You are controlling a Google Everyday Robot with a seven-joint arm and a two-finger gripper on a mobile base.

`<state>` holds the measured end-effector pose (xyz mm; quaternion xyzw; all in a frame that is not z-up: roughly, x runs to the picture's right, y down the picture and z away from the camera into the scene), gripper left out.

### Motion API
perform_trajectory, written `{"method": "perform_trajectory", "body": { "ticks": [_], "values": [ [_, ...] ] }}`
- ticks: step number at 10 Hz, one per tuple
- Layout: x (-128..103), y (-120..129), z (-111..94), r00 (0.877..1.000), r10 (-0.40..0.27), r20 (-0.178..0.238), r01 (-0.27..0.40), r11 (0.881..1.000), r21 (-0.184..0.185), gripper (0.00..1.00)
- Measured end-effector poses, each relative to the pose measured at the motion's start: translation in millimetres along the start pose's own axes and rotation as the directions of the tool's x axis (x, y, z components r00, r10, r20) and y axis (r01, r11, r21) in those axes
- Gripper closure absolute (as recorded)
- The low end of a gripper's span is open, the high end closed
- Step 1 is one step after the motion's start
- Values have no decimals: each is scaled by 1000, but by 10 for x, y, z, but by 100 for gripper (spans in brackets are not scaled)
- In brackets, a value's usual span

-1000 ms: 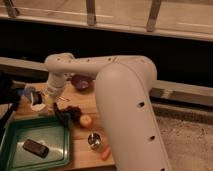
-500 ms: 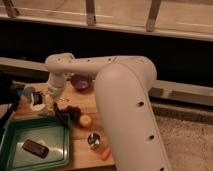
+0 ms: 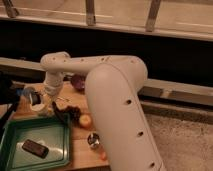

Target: Place brush in paper cup

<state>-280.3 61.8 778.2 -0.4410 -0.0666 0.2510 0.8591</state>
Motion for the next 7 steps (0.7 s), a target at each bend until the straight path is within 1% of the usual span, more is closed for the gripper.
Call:
{"method": "perform_trajectory", "body": {
  "ticks": [1, 3, 4, 6, 7],
  "values": [
    [25, 8, -17, 1000, -1, -15, 1, 1000, 3, 100],
    [162, -58, -61, 997, 8, -70, -8, 1000, 7, 100],
    [198, -79, -54, 995, 4, -102, -3, 1000, 5, 100],
    [230, -123, -26, 989, -9, -148, 9, 1000, 1, 100],
    [247, -174, -13, 986, -18, -164, 19, 1000, 1, 100]
  ]
}}
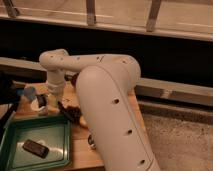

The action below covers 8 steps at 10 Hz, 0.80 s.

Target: Place brush in paper cup

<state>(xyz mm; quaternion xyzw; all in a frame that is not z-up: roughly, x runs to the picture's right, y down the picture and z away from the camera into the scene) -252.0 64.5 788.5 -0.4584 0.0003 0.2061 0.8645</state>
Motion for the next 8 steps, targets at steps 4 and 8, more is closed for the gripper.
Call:
{"method": "perform_trajectory", "body": {
  "ticks": [4, 8],
  "values": [
    [-135, -63, 16, 999, -32, -1, 32, 999, 6, 100],
    [-296, -38, 56, 997, -70, 13, 70, 998, 4, 100]
  ]
}}
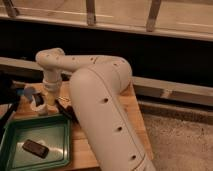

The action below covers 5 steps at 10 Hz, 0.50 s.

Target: Place brush in paper cup

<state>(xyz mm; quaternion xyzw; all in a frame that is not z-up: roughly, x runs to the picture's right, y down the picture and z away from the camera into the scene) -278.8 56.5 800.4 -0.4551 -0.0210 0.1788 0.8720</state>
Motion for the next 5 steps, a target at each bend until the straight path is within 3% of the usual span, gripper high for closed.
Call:
{"method": "perform_trajectory", "body": {
  "ticks": [2, 5],
  "values": [
    [-87, 16, 36, 1000, -17, 17, 17, 1000, -5, 98],
    [-196, 66, 89, 999, -35, 38, 36, 999, -15, 72]
  ]
}}
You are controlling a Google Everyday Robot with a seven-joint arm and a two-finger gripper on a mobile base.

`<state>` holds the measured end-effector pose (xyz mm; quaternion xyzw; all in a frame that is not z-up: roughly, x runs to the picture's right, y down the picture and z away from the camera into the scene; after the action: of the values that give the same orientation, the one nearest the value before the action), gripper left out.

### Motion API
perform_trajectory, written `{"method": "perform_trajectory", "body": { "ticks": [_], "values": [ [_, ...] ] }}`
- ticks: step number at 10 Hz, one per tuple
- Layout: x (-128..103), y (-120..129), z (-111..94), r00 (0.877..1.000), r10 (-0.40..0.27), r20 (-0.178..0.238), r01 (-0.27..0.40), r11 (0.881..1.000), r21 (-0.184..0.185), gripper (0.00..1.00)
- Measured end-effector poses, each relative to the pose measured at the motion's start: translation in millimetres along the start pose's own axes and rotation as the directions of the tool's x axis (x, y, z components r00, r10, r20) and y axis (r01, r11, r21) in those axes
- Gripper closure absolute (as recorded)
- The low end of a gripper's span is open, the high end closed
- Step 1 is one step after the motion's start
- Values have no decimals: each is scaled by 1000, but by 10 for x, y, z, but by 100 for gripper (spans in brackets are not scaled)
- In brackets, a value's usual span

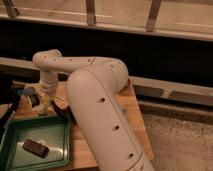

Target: Place brush in paper cup

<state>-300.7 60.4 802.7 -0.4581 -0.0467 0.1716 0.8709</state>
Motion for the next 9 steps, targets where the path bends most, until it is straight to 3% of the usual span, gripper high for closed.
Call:
{"method": "perform_trajectory", "body": {
  "ticks": [4, 5, 9],
  "values": [
    [3, 4, 25, 1000, 5, 22, -5, 1000, -5, 33],
    [32, -1, 1, 1000, 13, 25, -13, 1000, 0, 29],
    [119, -4, -154, 999, 37, 40, -38, 999, 32, 29]
  ]
}}
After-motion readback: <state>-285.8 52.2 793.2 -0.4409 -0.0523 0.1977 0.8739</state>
